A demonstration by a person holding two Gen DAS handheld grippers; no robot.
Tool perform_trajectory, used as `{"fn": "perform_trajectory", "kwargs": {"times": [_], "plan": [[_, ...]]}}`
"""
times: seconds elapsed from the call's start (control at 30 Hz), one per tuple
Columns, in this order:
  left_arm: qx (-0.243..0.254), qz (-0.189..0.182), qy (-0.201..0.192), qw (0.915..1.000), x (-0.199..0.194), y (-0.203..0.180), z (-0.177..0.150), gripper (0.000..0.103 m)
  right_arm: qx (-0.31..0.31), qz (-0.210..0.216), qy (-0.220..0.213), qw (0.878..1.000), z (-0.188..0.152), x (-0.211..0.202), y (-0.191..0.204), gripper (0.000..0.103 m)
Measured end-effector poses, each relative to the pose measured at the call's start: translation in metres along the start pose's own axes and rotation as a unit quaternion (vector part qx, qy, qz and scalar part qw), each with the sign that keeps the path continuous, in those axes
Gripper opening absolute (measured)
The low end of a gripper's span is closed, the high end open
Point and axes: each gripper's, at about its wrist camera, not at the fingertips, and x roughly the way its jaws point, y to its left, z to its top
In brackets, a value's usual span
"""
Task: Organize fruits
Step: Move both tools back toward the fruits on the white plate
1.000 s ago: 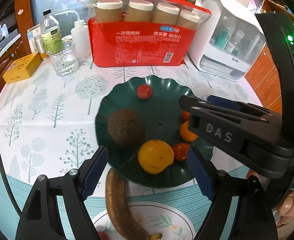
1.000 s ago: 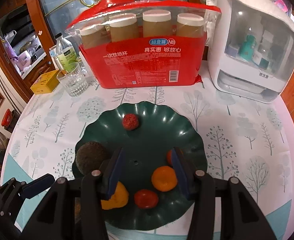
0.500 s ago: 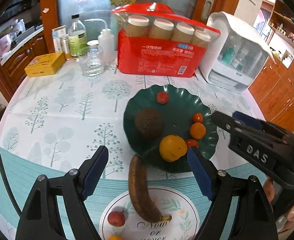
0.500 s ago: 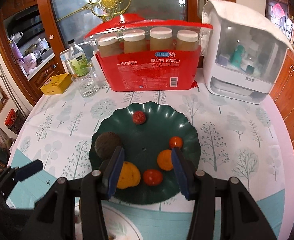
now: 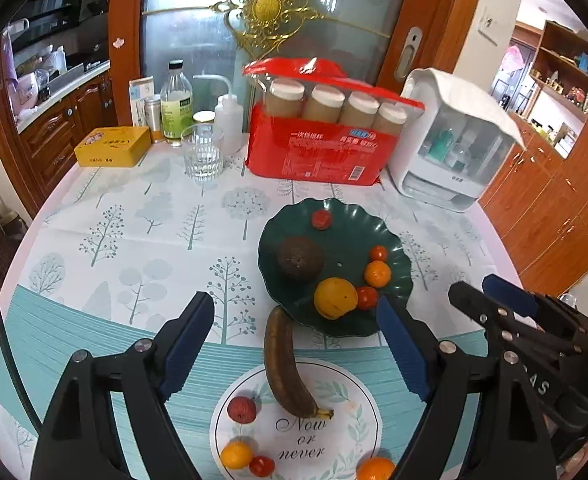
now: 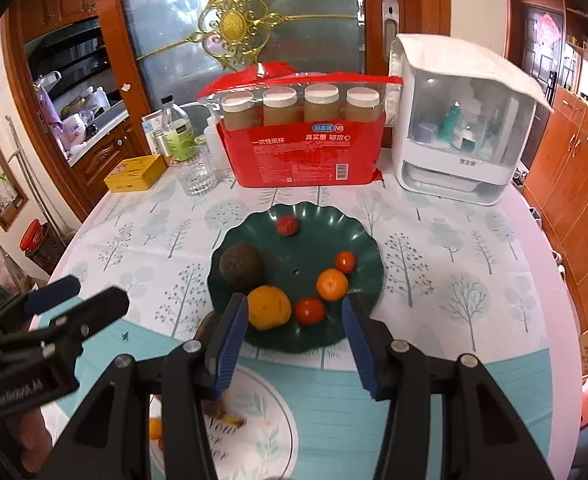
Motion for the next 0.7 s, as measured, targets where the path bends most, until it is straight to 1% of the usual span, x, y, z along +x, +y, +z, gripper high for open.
{"fn": "perform_trajectory", "kwargs": {"times": [0.1,0.33,0.4,0.57,0.7], "plan": [[0.011,-0.01,-0.008,0.9999,-0.016,-0.003,-0.006,0.087,-0.004,0.004,-0.004,1.0,-0.009,-0.016,0.004,0.05],[0.04,-0.016,-0.027,0.9987,-0.049,-0.008,-0.025,0.088,-0.019,0.018,-0.01,1.0,-0.034,-0.047,0.014,0.05],[0.045,-0.02,-0.034,0.9982,-0.059,-0.007,-0.029,0.092,-0.021,0.024,-0.011,0.999,-0.042,-0.055,0.017,0.05],[0.059,-0.027,-0.048,0.9967,-0.081,-0.006,-0.042,0.098,-0.025,0.036,-0.01,0.999,-0.062,-0.068,0.023,0.05],[0.066,-0.022,-0.05,0.9964,-0.089,-0.001,-0.054,0.099,-0.033,0.036,-0.004,0.999,-0.081,-0.072,0.028,0.05]]}}
